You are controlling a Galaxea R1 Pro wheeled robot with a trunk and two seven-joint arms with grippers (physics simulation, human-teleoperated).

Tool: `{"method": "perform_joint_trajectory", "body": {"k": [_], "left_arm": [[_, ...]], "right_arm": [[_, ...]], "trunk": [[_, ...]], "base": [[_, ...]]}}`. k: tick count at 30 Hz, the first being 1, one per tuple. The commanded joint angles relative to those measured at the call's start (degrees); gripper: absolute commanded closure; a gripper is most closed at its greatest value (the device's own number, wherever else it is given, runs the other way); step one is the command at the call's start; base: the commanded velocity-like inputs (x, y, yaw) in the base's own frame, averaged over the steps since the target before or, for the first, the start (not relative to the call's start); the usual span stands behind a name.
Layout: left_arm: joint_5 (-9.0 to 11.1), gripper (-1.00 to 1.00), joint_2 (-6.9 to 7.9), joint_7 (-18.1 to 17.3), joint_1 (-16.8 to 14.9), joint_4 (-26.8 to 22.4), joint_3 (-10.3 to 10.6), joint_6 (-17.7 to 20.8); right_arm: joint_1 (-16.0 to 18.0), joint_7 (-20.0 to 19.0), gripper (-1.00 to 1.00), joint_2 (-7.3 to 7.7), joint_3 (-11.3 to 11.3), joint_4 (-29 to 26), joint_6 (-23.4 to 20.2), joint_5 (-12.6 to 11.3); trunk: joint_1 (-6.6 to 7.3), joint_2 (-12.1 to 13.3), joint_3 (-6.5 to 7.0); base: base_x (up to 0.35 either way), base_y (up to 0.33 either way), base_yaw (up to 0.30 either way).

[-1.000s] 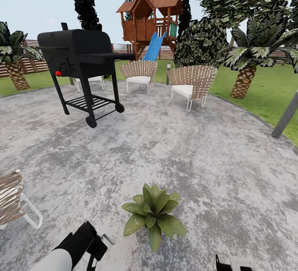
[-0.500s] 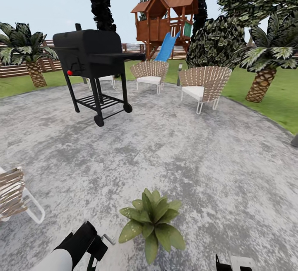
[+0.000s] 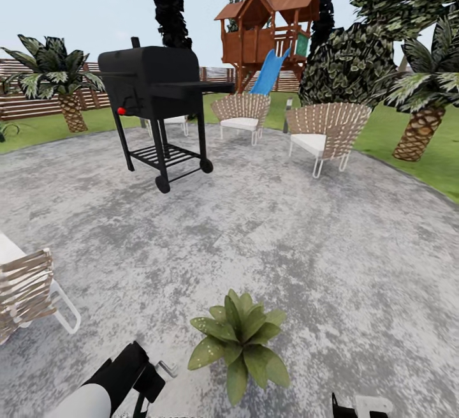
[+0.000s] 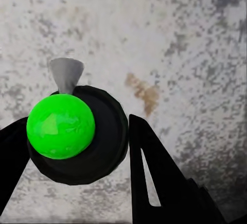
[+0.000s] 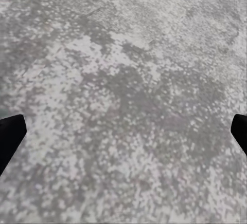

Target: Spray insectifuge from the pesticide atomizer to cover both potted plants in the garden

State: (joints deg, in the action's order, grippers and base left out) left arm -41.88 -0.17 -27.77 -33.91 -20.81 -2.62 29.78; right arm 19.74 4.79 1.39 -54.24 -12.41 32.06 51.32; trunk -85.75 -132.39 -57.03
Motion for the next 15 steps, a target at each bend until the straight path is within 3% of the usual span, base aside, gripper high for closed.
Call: {"method": "perform_joint_trajectory", "body": {"k": [1,7,11,15], "left_arm": [[-0.48,1.0,-0.04,-0.44,-0.01,-0.11,-0.28,0.19],[-0.48,1.0,-0.02,-0.44,-0.01,-0.09,-0.32,0.19],[-0.48,1.0,-0.01,-0.51,-0.01,-0.03,-0.22,0.19],[-0.48,1.0,-0.03,-0.47,-0.01,-0.02,-0.27,0.19]], "right_arm": [[0.05,0.4,-1.0,0.01,-0.25,0.1,0.2,0.62],[0.04,0.4,-1.0,0.01,-0.25,0.1,0.2,0.62],[0.04,0.4,-1.0,0.01,-0.25,0.1,0.2,0.62],[0.04,0.4,-1.0,0.01,-0.25,0.1,0.2,0.62]], "trunk": [[0.01,-0.02,-0.05],[0.01,-0.02,-0.05],[0.01,-0.02,-0.05],[0.01,-0.02,-0.05]], "base": [[0.0,0.0,0.27],[0.0,0.0,0.272],[0.005,-0.003,0.065],[0.115,-0.162,0.006]]}}
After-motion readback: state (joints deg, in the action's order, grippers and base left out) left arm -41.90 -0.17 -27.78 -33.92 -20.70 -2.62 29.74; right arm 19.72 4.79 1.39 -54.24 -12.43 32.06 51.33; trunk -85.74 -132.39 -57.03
